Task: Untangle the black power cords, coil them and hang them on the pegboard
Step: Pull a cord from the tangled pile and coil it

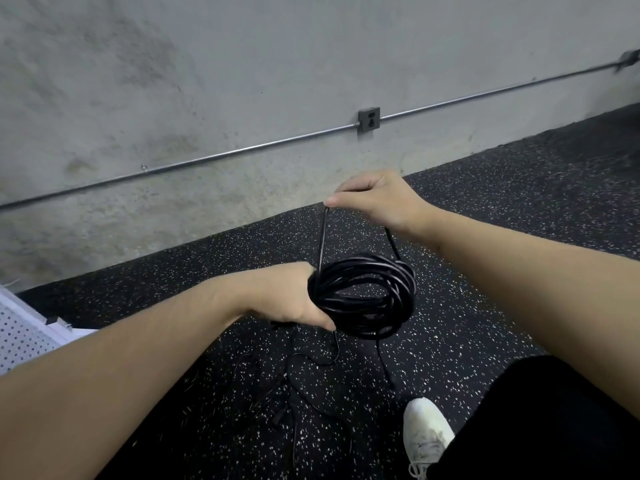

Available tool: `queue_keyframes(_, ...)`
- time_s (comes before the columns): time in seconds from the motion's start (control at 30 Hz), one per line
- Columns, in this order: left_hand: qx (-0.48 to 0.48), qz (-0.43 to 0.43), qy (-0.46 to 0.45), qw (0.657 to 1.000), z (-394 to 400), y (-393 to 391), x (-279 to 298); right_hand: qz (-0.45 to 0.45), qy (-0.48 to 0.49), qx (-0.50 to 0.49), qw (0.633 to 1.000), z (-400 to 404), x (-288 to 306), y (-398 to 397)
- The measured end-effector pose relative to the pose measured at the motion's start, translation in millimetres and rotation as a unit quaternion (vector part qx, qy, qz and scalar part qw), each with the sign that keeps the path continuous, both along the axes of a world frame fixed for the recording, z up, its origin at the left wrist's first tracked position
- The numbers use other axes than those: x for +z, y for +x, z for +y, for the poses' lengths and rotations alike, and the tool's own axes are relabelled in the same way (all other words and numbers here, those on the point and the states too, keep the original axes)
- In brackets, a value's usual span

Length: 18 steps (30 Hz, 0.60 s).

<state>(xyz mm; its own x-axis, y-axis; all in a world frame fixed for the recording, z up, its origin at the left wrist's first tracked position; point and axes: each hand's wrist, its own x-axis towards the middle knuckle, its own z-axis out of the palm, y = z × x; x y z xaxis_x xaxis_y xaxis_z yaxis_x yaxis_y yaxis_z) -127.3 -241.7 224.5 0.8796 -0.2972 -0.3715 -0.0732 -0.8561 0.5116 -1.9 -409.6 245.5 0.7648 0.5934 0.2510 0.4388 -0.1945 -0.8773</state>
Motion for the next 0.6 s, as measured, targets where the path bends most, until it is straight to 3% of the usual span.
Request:
queue_keyframes(0.07,0.016,-0.052,-0.028,0.998,-1,-1,8,0.013,-0.022,-0.012,1.0,-10,-9,8)
queue_keyframes(0.2,0.095,-0.142,-0.092,0.981,5,-4,22,-0.024,-0.117,0.084,0.989,-24,-36,10)
queue_keyframes(0.33,0.21,-0.209,-0.12,0.947,13,1,25,-0.017,-0.211,0.044,0.976,-4,-47,8)
queue_keyframes(0.47,0.293,-0.271,-0.172,0.9,24,11,17,0.014,-0.221,0.096,0.971,4,-42,-11)
queue_keyframes(0.6,0.333,-0.314,-0.066,0.887,43,20,8,-0.07,-0.284,0.128,0.948,8,-37,-22)
